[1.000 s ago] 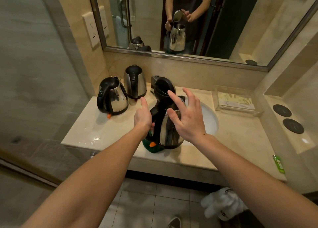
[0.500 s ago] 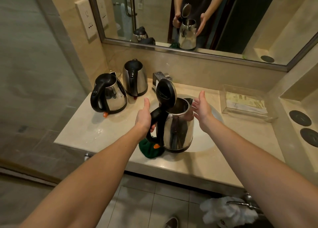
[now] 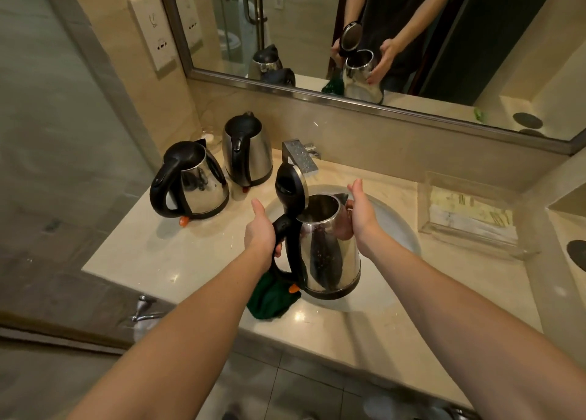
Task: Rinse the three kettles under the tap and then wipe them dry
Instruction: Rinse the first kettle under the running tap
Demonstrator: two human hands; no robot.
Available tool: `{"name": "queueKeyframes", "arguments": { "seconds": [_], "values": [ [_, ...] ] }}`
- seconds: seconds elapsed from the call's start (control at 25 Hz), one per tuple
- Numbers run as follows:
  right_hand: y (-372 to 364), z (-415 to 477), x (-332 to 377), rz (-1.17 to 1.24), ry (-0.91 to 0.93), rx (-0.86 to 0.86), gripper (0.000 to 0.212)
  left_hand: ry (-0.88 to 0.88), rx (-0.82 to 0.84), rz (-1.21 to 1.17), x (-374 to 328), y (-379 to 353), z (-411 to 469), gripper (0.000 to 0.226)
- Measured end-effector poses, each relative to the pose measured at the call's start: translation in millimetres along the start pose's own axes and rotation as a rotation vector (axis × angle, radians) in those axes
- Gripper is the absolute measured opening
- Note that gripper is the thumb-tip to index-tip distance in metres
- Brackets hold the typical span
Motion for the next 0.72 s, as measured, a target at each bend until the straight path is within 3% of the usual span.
{"name": "queueKeyframes", "arguments": {
  "seconds": [0.24,0.56,0.72],
  "values": [
    [-7.7,41.4,5.0,-0.199,0.037,-0.006,0.058,0.073,-0.06,0.031,-8.4,-22.1,32.4,0.077],
    [-49.1,120.9,22.5,-0.288,-0.017,0.04,0.06,0.16,-0.062,0.026,-24.6,-38.4,115.5,0.092],
    [-65.8,148.3,34.0,-0.34,-0.006,0.038,0.059,0.171,-0.061,0.01,-35.7,-47.7,143.6,0.089]
  ]
}}
Point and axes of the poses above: each hand's wrist, its own z-axis towards the middle knuckle, its own y-axis out of the back of the hand, x = y × z, the point moved 1 cm from there along z, towards the middle knuckle, and after that the axes turned 5 degrees about -x, right-handed, at the moved point
